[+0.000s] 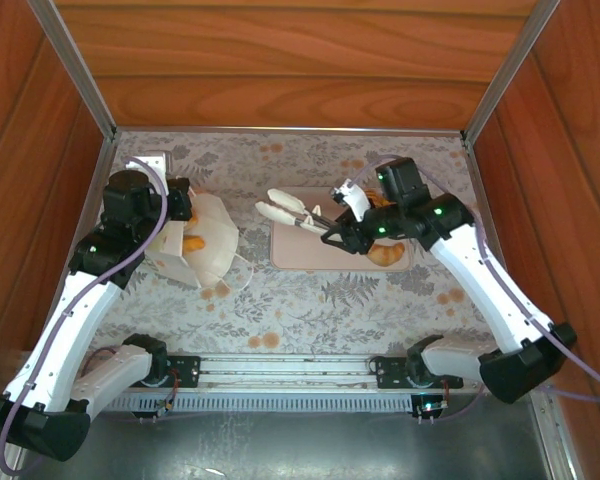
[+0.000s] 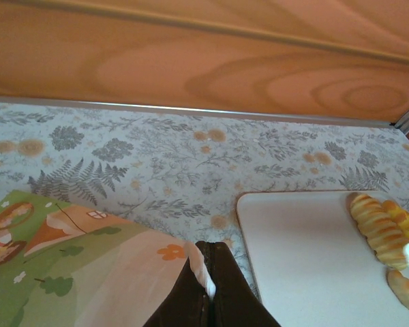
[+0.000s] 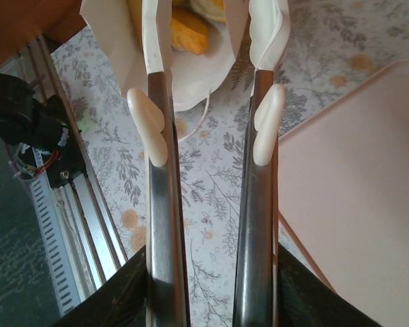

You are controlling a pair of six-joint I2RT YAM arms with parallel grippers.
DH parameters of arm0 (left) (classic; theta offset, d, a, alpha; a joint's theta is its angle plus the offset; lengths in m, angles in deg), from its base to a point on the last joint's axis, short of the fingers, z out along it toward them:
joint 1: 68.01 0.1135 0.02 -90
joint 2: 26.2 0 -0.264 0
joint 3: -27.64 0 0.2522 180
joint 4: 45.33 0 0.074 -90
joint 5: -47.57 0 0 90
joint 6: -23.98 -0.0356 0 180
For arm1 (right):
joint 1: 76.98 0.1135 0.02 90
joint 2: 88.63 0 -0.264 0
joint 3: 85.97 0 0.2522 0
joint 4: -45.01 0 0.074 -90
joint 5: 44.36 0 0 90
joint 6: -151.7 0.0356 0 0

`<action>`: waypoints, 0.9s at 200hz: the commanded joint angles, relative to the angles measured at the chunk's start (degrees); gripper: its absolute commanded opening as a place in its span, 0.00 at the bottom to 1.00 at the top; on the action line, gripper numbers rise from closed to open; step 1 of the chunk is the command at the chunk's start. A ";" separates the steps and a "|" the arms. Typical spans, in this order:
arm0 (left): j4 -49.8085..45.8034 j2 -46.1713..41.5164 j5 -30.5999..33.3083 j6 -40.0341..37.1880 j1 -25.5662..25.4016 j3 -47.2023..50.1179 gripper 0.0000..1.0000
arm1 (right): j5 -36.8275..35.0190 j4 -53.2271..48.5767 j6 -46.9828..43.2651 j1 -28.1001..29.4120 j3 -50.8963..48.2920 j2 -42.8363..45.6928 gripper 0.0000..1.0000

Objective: Take the fake bread out of the paper bag

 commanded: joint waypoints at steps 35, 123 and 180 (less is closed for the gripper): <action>0.55 -1.44 1.90 -0.06 0.56 -1.13 0.00 | -1.89 3.36 9.92 5.70 0.96 -4.17 0.40; -0.41 -3.52 1.42 -1.72 0.56 1.02 0.00 | -2.01 19.82 25.74 19.34 -3.15 -13.55 0.38; -3.43 -3.69 1.13 -1.15 0.56 0.06 0.00 | -28.48 24.61 4.04 30.88 0.32 -21.93 0.42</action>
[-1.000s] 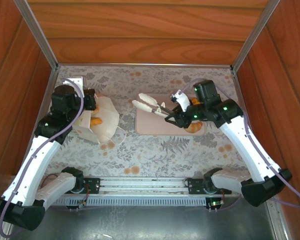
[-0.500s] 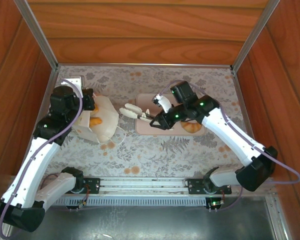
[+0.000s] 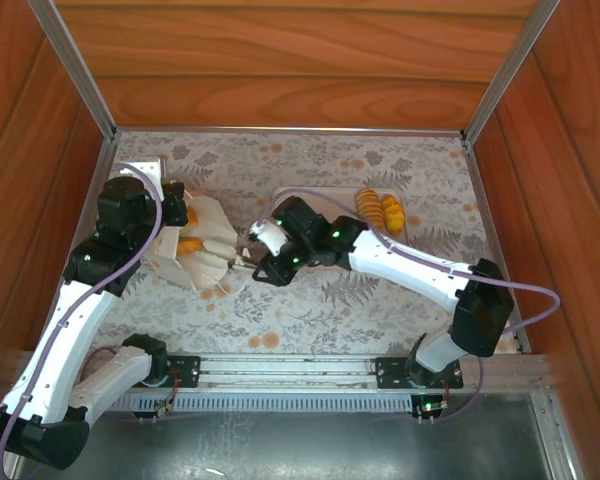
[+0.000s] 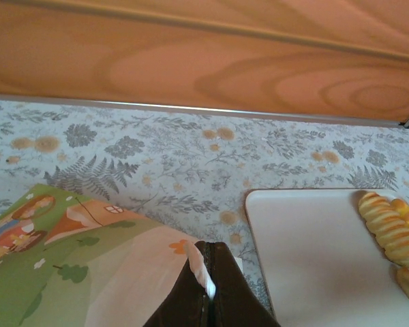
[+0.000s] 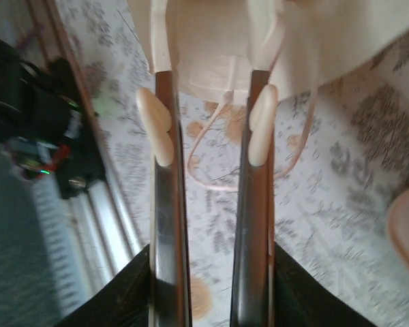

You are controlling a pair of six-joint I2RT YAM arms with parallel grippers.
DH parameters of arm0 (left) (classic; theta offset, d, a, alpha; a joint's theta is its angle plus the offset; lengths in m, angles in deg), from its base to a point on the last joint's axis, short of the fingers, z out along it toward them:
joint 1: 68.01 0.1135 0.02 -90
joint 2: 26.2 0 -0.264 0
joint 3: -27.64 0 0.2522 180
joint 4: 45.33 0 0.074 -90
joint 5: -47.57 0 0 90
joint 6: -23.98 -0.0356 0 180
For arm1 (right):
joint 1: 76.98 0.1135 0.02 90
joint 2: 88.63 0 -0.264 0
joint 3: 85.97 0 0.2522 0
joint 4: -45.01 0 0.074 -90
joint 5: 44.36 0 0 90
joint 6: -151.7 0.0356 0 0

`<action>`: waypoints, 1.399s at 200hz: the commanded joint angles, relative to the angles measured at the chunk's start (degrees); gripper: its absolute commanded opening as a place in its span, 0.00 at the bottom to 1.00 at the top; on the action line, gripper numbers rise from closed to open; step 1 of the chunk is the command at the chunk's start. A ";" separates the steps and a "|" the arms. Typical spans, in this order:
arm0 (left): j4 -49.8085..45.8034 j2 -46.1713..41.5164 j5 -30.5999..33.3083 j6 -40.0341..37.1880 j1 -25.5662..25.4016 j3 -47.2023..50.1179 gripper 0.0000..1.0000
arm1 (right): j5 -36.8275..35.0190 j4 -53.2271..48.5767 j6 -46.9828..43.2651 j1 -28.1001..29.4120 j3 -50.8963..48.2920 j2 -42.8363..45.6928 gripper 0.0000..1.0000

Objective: Take the fake bread out of the paper bag

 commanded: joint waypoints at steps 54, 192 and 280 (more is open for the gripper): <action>-1.77 -1.42 -0.11 -1.04 0.32 -1.21 0.00 | -31.93 -1.73 -23.17 6.60 16.65 -18.26 0.45; -1.74 -1.40 -0.56 -1.05 0.25 -0.66 0.00 | -35.97 -0.49 -26.18 7.87 21.46 -22.39 0.48; -1.68 -0.50 -0.91 -1.05 0.25 -1.37 0.00 | -33.69 -3.45 -25.46 7.91 24.06 -26.76 0.48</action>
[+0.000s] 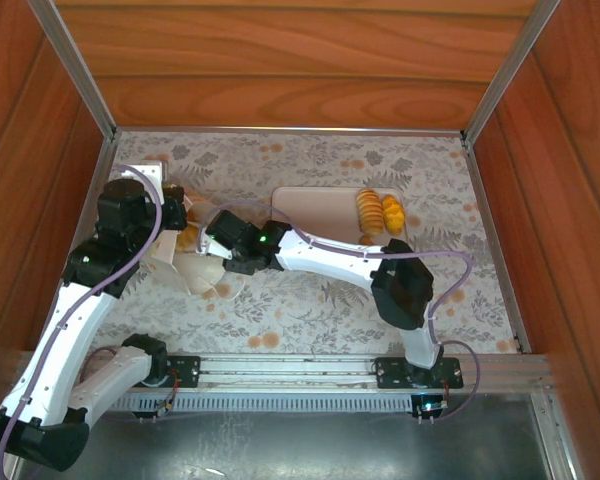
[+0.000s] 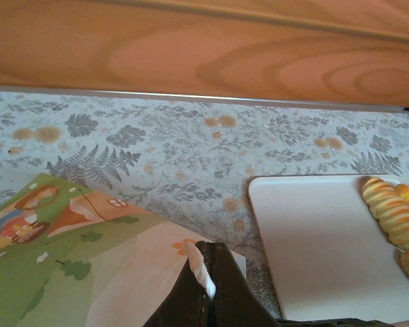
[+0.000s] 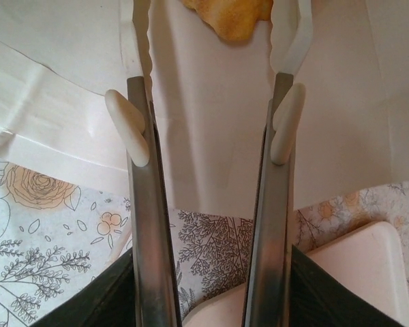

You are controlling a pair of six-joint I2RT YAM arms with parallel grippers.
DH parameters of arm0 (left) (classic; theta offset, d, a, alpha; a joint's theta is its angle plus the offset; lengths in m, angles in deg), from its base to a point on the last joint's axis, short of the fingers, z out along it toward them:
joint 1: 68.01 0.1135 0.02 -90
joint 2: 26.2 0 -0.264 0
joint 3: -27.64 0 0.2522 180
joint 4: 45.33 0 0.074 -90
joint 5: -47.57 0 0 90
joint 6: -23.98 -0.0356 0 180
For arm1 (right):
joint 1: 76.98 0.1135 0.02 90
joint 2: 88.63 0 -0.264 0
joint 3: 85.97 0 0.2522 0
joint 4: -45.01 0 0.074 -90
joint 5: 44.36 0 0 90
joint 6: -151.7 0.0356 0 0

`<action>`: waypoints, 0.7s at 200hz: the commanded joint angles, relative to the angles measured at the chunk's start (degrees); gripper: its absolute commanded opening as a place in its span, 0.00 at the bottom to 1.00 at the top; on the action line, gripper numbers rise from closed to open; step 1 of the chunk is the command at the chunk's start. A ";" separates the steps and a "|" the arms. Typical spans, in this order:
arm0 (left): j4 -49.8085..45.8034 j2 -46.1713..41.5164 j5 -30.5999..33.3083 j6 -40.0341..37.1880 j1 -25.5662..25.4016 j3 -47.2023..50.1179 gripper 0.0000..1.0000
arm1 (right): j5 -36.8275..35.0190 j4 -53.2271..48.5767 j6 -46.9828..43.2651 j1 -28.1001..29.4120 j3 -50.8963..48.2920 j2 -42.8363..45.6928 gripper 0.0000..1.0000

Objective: Take the fake bread out of the paper bag

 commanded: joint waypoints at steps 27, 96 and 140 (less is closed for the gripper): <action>0.67 0.12 -0.31 0.13 0.25 -1.39 0.00 | -0.27 -2.73 0.95 0.45 1.81 -2.13 0.47; 0.77 0.83 -0.04 0.46 0.24 -0.98 0.00 | 4.72 -8.15 6.01 0.46 1.54 1.14 0.27; 1.01 1.12 0.85 0.14 0.20 -0.85 0.00 | 17.35 -20.08 18.06 -1.49 5.87 4.70 0.25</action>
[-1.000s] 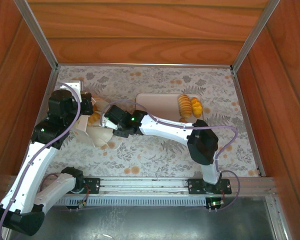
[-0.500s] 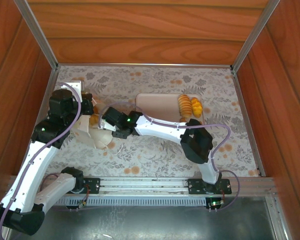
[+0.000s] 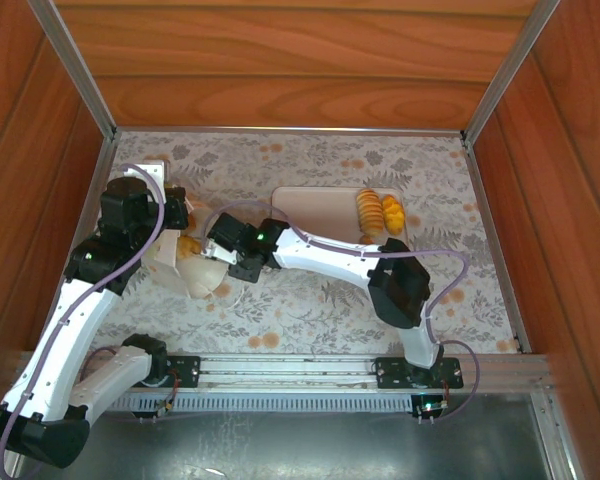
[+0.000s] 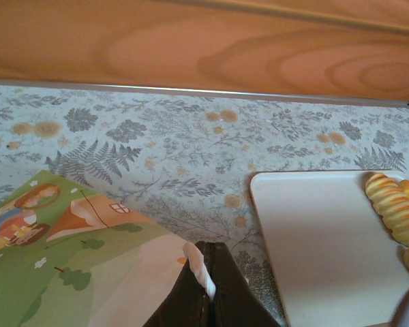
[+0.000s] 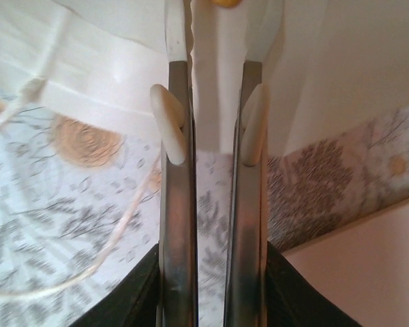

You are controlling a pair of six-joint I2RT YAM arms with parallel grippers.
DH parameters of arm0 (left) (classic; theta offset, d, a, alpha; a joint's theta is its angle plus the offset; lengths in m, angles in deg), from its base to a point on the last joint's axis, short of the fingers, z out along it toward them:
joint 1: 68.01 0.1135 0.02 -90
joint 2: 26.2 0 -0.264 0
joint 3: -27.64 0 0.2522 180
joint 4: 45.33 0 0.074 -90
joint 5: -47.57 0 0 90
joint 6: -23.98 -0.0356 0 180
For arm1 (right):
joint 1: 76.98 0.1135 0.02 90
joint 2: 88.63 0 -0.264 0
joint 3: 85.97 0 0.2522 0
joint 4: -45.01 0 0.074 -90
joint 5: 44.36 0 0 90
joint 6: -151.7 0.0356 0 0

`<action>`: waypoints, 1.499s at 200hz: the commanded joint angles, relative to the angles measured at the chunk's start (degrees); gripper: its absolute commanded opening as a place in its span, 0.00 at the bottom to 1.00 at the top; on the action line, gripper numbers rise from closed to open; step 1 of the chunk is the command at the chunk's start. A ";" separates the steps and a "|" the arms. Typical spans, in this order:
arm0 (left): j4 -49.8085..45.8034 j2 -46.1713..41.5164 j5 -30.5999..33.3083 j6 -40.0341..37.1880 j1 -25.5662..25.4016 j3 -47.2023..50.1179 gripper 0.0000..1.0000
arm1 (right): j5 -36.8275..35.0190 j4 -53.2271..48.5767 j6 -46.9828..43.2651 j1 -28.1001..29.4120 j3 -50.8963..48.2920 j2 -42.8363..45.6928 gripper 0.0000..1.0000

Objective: Take the fake bread out of the paper bag

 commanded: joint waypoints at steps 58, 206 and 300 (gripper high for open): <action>1.20 -0.11 1.03 -0.33 0.20 -0.70 0.00 | 24.80 -18.29 20.69 -3.73 3.19 5.86 0.34; 1.31 0.24 -1.13 0.33 0.21 -0.70 0.00 | 15.63 -6.41 8.64 -1.33 5.80 3.87 0.48; 1.50 0.40 -0.88 0.34 0.22 -0.61 0.00 | 18.31 -8.51 10.07 -1.32 6.12 0.79 0.39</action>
